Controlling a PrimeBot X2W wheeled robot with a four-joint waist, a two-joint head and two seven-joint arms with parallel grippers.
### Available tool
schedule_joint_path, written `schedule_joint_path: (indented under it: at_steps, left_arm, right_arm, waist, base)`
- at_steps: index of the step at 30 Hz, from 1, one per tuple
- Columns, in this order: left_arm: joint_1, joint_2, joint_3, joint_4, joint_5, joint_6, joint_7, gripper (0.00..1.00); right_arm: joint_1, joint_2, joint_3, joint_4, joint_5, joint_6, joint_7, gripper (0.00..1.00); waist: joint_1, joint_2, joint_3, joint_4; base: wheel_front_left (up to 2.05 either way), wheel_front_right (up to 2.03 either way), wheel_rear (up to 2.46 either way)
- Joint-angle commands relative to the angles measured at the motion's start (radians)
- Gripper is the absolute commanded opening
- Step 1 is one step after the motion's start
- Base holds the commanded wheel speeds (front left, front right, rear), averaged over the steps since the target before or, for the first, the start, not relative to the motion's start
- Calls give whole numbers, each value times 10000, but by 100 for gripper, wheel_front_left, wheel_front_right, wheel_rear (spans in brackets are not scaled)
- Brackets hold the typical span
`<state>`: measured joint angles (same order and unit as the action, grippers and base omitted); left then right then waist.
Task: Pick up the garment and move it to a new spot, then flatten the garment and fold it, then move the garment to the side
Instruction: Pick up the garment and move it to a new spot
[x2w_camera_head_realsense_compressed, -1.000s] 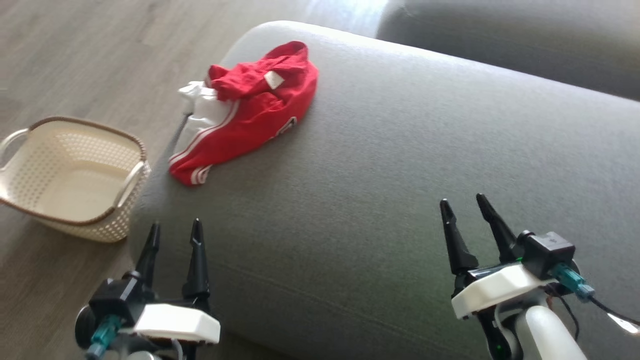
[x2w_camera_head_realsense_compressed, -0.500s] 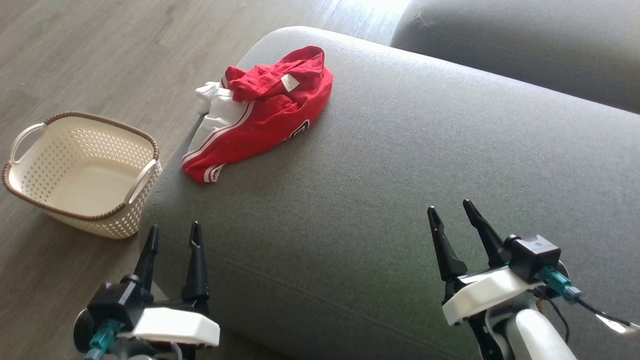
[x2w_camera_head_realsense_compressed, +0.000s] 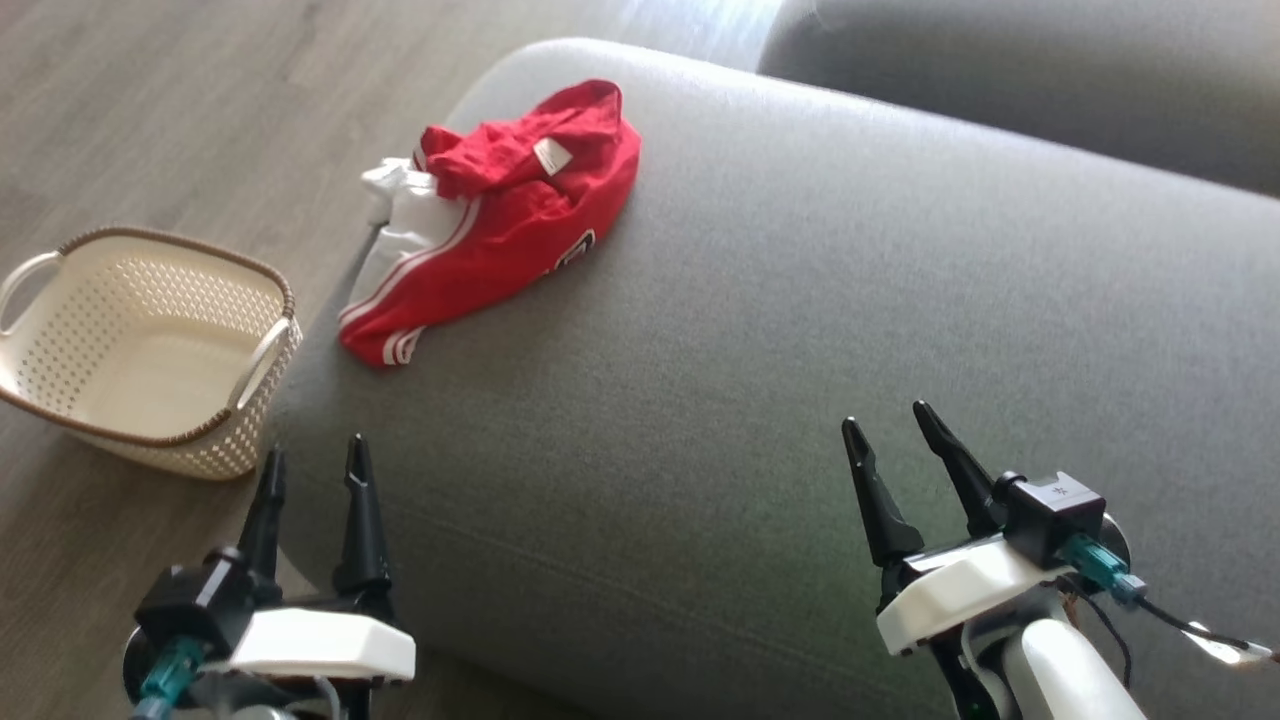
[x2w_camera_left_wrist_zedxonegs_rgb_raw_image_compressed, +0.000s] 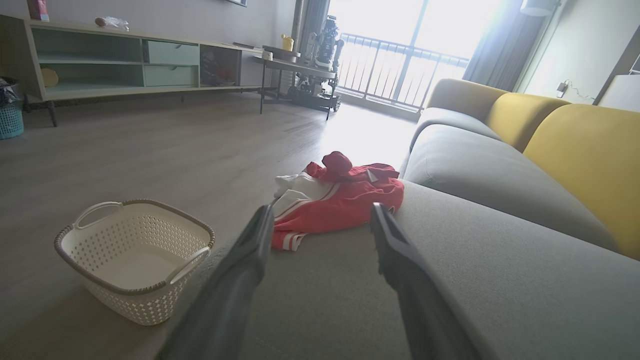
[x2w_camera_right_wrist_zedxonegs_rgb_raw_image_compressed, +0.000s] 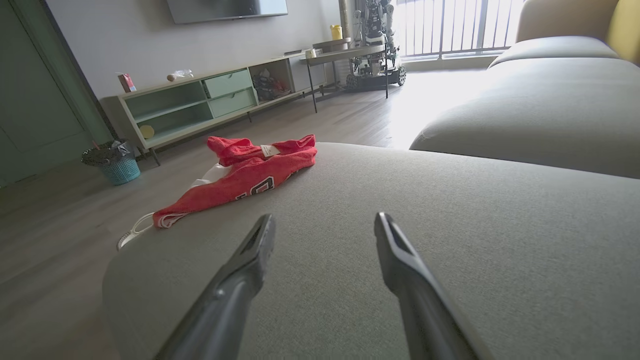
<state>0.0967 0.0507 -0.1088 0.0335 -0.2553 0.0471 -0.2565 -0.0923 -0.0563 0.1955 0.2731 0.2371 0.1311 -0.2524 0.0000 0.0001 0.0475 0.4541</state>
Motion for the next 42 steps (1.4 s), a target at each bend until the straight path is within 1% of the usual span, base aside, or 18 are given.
schedule_joint_path:
  at_steps: [1, 6, 8, 11, 13, 16, 19, 21, 24, 27, 31, 32, 34, 38, 41, 42]
  left_arm:
    - [-601, -5, 437, -384, 16, -2, -53, 100]
    - [-1479, -5, 818, -388, 104, -121, -53, 100]
    - [-2027, -5, 969, -255, 305, -345, -53, 100]
    - [-3014, 42, 1397, 137, 253, -689, -53, 100]
    - [-3741, 260, 1613, 599, 265, -918, -53, 100]
    - [-4914, 688, 1684, 1684, 217, -1220, -53, 100]
    - [-6159, 1214, 1563, 2916, 221, -1423, 178, 100]
    - [-6993, 1398, 1555, 3724, 18, -1516, 417, 100]
    - [-8069, 1828, 1297, 4882, 153, -1602, 720, 100]
    - [-9007, 1981, 1220, 6046, -66, -1669, 989, 100]
    - [-10025, 2248, 937, 7586, -42, -1715, 1230, 100]
    - [-10025, 2248, 937, 7586, -42, -1715, 1230, 100]
    - [-10434, 2405, 870, 8309, 27, -1697, 1309, 100]
    - [-11051, 2621, 676, 9671, 281, -1450, 1416, 100]
    - [-11335, 2648, 562, 10470, 313, -1461, 1520, 100]
    - [-11412, 2652, 551, 10674, 281, -1487, 1522, 60]
  right_arm:
    - [-403, 61, 116, -365, -140, -4, -93, 100]
    - [-802, 61, -277, -702, -645, -4, -11, 100]
    - [-976, 61, -428, -941, -799, -4, 23, 100]
    - [-1282, 61, -437, -1363, -1058, -4, 193, 100]
    - [-1477, 61, -446, -1672, -1213, -4, 312, 100]
    - [-1708, 61, -415, -2155, -1386, -4, 487, 100]
    - [-1854, 61, -340, -2666, -1599, -4, 668, 100]
    - [-1919, 61, -337, -3028, -1717, -4, 797, 100]
    - [-2001, 61, -288, -3531, -1848, -4, 1001, 100]
    - [-2071, 61, -207, -3999, -1993, -4, 1135, 100]
    - [-2112, 61, 175, -4609, -2289, -4, 1176, 100]
    - [-2112, 61, 175, -4609, -2289, -4, 1176, 100]
    - [-2130, 61, 429, -4822, -2413, -4, 1202, 100]
    - [-2156, 61, 691, -5044, -2415, -4, 1230, 100]
    - [-2172, 61, 750, -5051, -2371, -4, 1179, 100]
    - [-2167, 61, 741, -5039, -2351, -4, 1151, 100]
  waist:
    - [0, -1, 373, -169]
    - [0, -1, 1471, -373]
    - [0, -1, 1911, -451]
    - [0, -1, 2600, -642]
    - [0, -1, 3009, -787]
    - [0, -1, 3536, -1021]
    - [0, -1, 3992, -1243]
    - [0, -1, 4262, -1368]
    - [0, -1, 4594, -1561]
    - [0, -1, 4858, -1733]
    - [0, -1, 5102, -1940]
    - [0, -1, 5102, -1940]
    - [0, -1, 5182, -2075]
    - [0, -1, 5245, -2302]
    - [0, -1, 5220, -2429]
    - [0, -1, 5197, -2463]
  base:
    - [0, 0, 0]
    - [0, 0, 0]
    - [0, 0, 0]
    - [0, 0, 0]
    - [0, 0, 0]
    - [0, 0, 0]
    - [0, 0, 0]
    - [0, 0, 0]
    - [0, 0, 0]
    - [0, 0, 0]
    - [0, 0, 0]
    - [0, 0, 0]
    - [0, 0, 0]
    - [0, 0, 0]
    - [0, 0, 0]
    - [0, 0, 0]
